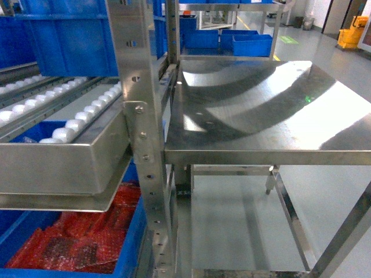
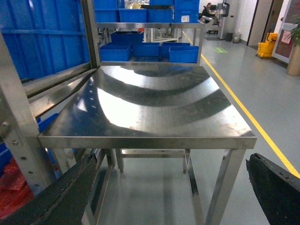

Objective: Pick blue part to blue bin on bottom shelf

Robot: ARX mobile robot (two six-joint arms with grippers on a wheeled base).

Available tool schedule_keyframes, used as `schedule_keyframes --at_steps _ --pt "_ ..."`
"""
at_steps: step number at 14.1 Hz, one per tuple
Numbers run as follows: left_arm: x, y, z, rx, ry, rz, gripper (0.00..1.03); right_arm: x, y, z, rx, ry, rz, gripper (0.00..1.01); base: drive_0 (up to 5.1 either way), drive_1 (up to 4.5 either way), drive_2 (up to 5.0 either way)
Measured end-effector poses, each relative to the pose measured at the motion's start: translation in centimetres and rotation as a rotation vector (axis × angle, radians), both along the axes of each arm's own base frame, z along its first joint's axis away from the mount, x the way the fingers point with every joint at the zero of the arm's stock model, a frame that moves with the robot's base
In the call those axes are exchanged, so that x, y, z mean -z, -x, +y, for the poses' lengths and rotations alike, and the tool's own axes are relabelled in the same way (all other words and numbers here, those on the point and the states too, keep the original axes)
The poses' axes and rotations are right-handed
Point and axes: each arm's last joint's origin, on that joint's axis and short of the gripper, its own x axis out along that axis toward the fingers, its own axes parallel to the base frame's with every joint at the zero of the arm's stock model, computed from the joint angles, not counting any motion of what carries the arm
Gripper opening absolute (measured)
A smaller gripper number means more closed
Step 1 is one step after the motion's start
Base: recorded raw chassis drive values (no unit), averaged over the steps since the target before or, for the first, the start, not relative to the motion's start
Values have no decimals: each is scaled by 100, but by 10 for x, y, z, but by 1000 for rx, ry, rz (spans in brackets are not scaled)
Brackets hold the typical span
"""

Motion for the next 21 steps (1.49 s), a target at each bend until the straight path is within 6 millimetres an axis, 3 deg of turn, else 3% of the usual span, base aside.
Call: schedule_keyframes --at_steps 21 --pt "0 0 0 0 2 -4 43 0 0 0 0 0 1 98 -495 241 241"
